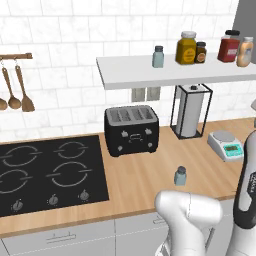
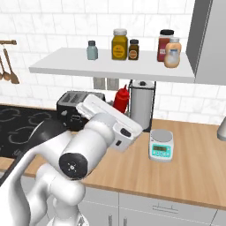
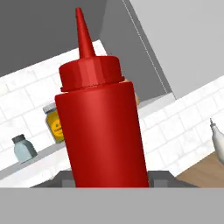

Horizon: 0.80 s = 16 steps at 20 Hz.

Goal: Put the shaker and condiment bottle from the counter next to their counterparts in the cabinet.

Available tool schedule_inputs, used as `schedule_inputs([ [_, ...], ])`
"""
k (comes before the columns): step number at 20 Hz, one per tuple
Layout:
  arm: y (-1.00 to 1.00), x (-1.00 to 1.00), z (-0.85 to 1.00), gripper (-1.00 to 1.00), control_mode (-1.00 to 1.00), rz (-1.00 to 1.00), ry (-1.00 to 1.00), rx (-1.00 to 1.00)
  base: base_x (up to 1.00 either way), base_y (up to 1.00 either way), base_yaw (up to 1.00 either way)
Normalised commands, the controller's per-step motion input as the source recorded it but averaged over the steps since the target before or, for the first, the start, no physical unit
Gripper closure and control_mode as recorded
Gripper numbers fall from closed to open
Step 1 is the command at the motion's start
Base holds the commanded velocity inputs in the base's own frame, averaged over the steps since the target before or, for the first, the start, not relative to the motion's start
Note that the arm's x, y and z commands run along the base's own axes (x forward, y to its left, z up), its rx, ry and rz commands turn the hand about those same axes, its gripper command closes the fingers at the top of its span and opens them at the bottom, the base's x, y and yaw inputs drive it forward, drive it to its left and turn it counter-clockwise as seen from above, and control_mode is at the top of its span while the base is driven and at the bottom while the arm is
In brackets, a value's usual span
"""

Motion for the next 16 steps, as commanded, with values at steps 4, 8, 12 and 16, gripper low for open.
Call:
schedule_inputs([
  [4, 0.03, -0.2, 0.73, 1.0, -1.0, -0.11, -0.1, 0.0, 0.0, 0.0, 0.0],
  [8, 0.0, -0.3, 0.86, 1.0, -1.0, -0.11, -0.02, 0.0, 0.0, 0.0, 0.0],
  [12, 0.0, -0.17, 0.81, 1.0, -1.0, -0.19, 0.09, 0.0, 0.0, 0.0, 0.0],
  [16, 0.14, -0.06, 0.63, 1.0, -1.0, -0.18, 0.23, -0.01, 0.0, 0.0, 0.0],
])
